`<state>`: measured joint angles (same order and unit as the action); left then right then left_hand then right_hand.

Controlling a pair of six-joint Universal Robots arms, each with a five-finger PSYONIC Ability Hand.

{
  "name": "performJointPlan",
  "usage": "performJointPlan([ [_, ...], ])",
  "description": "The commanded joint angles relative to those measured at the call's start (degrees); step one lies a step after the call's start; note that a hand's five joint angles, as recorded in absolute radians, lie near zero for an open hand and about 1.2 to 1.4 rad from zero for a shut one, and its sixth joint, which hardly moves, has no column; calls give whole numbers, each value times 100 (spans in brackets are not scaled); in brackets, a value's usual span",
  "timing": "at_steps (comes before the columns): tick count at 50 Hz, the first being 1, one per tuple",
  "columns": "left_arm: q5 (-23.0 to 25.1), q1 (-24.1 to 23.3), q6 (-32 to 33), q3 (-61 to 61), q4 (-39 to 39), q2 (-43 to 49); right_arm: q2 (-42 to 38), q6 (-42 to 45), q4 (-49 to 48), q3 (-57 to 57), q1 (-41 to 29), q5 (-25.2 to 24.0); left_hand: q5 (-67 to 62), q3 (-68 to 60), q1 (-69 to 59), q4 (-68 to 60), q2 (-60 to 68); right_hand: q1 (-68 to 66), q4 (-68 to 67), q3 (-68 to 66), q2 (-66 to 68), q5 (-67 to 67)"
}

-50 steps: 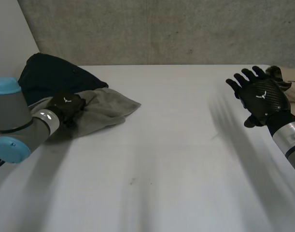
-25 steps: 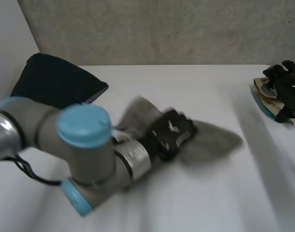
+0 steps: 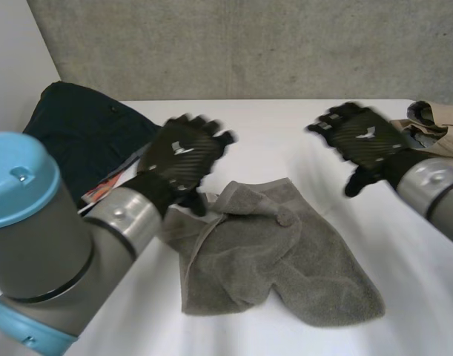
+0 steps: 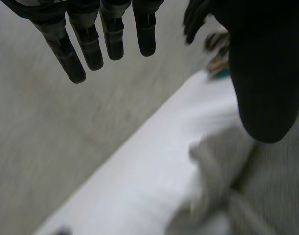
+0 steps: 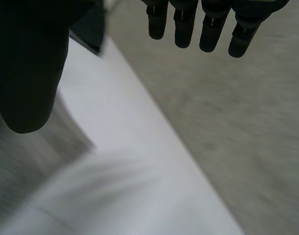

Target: Fold the laundry.

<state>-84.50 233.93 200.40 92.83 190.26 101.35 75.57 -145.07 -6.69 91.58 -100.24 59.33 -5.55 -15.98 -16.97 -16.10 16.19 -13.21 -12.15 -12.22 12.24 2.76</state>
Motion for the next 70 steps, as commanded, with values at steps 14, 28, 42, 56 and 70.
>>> performJointPlan([
  [14, -288, 507, -1495, 1431, -561, -142, -2828, 66, 1294, -2830, -1639, -318, -55, -13, 86, 0, -9, -1159, -1264, -1257, 1256, 1204],
  [28, -470, -66, -1513, 272, -234, 1131, -2065, -21, 511, -2295, -1630, 615, -475, -433, -334, -420, 412, -6679, -6785, -6778, 6776, 6724],
  [42, -1235, -400, -1478, -977, -709, 2354, -992, -355, 485, -1082, -1121, 1318, -1214, -1171, -1072, -1158, 1150, -6679, -6785, -6778, 6776, 6724],
  [56, -1253, -269, -786, -2152, -701, 2767, -1000, -364, -463, -1204, -1112, 1327, -6445, -6402, -6303, -6390, 6381, -6679, -6785, -6778, 6776, 6724],
  [70, -1130, 101, 228, -3641, 2261, 1783, -1010, -1867, -3373, -1714, -1068, 2074, -6445, -6402, -6303, -6390, 6381, -6679, -6785, -6778, 6776, 6724],
])
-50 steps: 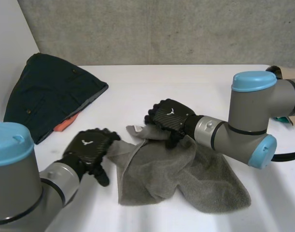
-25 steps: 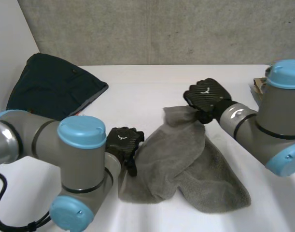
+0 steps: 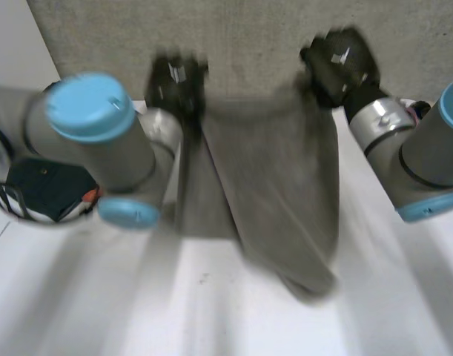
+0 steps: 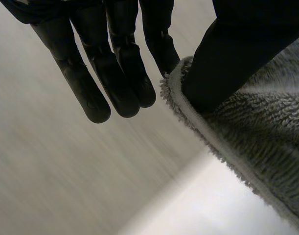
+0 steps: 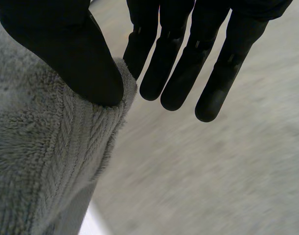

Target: Fold the laundry.

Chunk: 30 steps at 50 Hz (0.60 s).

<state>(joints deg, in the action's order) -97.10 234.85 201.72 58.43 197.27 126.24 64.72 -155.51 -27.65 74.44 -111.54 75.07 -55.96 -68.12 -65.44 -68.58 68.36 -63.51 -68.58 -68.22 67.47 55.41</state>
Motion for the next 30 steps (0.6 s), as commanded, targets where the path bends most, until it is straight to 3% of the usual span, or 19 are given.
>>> performJointPlan([
  [1, 251, -27, 87, -26, 1577, -828, 198, -840, -1243, 96, 80, 526, -1404, -1188, -1456, -1142, 1164, -1649, -1142, -1178, 1253, 1459],
  [9, 867, -799, 17, 1404, 1350, -917, 770, -771, -734, 1000, 317, 492, -1404, -1188, -1456, -1142, 1164, -1649, -1142, -1178, 1253, 1459],
  [17, 894, -1450, 34, 2505, 1094, -663, 929, -25, 382, 2116, 1063, 176, -1404, -1188, -1456, -1142, 1164, -1649, -1142, -1178, 1253, 1459],
  [23, 868, -1671, 87, 2454, 1059, -100, 762, 837, 936, 2522, 1390, 61, -1404, -1188, -1456, -1142, 1164, -1649, -1142, -1178, 1253, 1459],
  [27, 859, -1662, 69, 2427, 1007, -11, 630, 1277, 1455, 2452, 1548, 70, -1404, -1188, -1456, -1142, 1164, 37, 544, 508, -433, -227],
  [28, 859, -1662, 69, 2436, 980, -3, 630, 1356, 1578, 2400, 1574, 61, -1404, -1188, -1456, -1142, 1164, 2192, 2700, 2663, -2588, -2383],
  [30, 859, -1680, 69, 2454, 884, -11, 630, 1418, 1666, 2312, 1592, 96, -554, -338, -605, -292, 314, 3972, 4479, 4443, -4368, -4162],
])
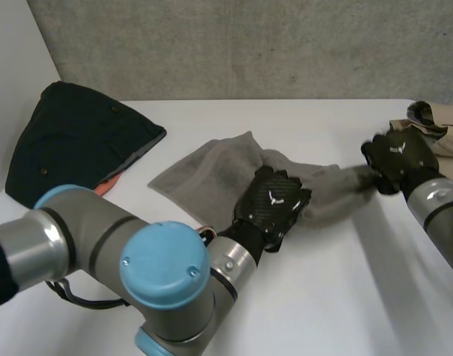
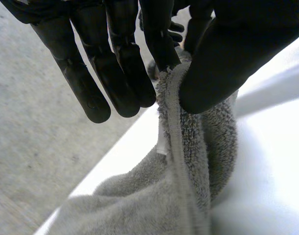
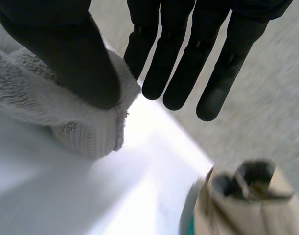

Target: Fold the laundry.

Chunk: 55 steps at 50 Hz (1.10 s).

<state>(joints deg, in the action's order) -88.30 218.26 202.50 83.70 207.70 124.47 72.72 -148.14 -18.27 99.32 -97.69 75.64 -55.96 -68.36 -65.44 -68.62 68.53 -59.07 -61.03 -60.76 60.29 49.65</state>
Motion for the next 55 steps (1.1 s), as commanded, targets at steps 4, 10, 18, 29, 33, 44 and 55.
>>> performJointPlan([
  [4, -29, -47, 9, -11, -423, 25, -126, 778, 948, -466, 171, -14, 3519, 3759, 3468, 3786, -3776, 4073, 4269, 4242, -4196, -4132],
  [10, -81, 23, -53, 111, -1055, -747, 259, 822, 1552, -1027, 49, -224, 3825, 4065, 3773, 4091, -4082, 4209, 4405, 4378, -4331, -4267],
  [18, -292, 637, -70, 769, -1206, -1503, -141, 1076, 2616, -1739, -575, -1112, 3926, 4166, 3874, 4192, -4183, 3672, 3868, 3841, -3794, -3730],
  [29, -266, 1209, -220, 1412, -1197, -1847, -1523, 2781, 2855, -2267, -971, -1228, 3960, 4200, 3908, 4226, -4217, 3217, 3413, 3386, -3339, -3275],
  [33, -249, 1298, -334, 1500, -1206, -1856, -1962, 2958, 2855, -2558, -1077, -1210, 3960, 4200, 3908, 4226, -4217, 2545, 2741, 2714, -2667, -2603],
  [44, -240, 1447, -422, 1562, -1206, -1856, -2455, 2967, 2767, -2910, -1085, -1087, 3993, 4233, 3942, 4259, -4250, -848, -652, -679, 726, 790],
  [55, -240, 1517, -422, 1553, -1171, -1882, -1472, 2695, 2802, -2813, -1059, -1087, 4077, 4317, 4026, 4343, -4334, -2093, -1897, -1924, 1971, 2035],
])
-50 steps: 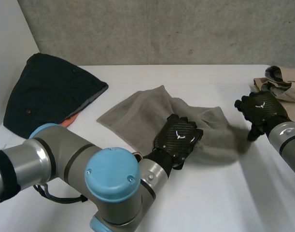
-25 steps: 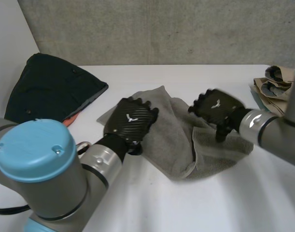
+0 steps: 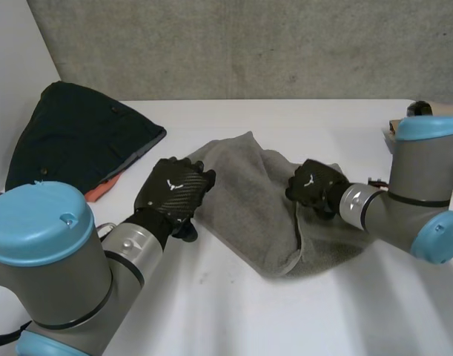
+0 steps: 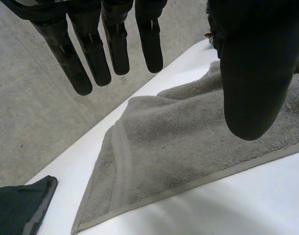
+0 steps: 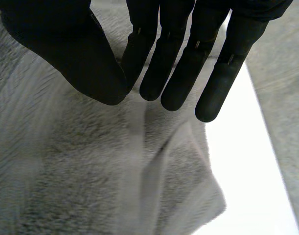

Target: Fold the laundry.

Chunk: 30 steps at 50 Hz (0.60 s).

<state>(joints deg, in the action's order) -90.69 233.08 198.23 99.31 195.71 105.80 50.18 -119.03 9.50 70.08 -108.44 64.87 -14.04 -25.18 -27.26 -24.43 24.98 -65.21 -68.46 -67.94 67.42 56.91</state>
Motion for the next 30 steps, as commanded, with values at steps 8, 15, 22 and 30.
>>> performJointPlan([
  [8, -2, 123, -4, -8, 55, 19, 1196, -780, 43, 612, 60, -264, -98, 17, 224, -59, 4, 3476, 3800, 3749, -3697, -3646],
  [15, -2, 115, -56, -17, 55, 28, 669, -552, 43, 525, 42, -326, -98, 17, 224, -59, 4, 3444, 3768, 3717, -3664, -3614],
  [22, 7, 123, -170, -26, 55, 28, 27, -455, 43, 173, 60, -343, -98, 17, 224, -59, 4, 3376, 3701, 3649, -3597, -3546],
  [30, 7, 141, -197, -8, 55, 54, -246, -367, 25, 33, 68, -317, -98, 17, 224, -59, 4, 2756, 3080, 3028, -2976, -2926],
])
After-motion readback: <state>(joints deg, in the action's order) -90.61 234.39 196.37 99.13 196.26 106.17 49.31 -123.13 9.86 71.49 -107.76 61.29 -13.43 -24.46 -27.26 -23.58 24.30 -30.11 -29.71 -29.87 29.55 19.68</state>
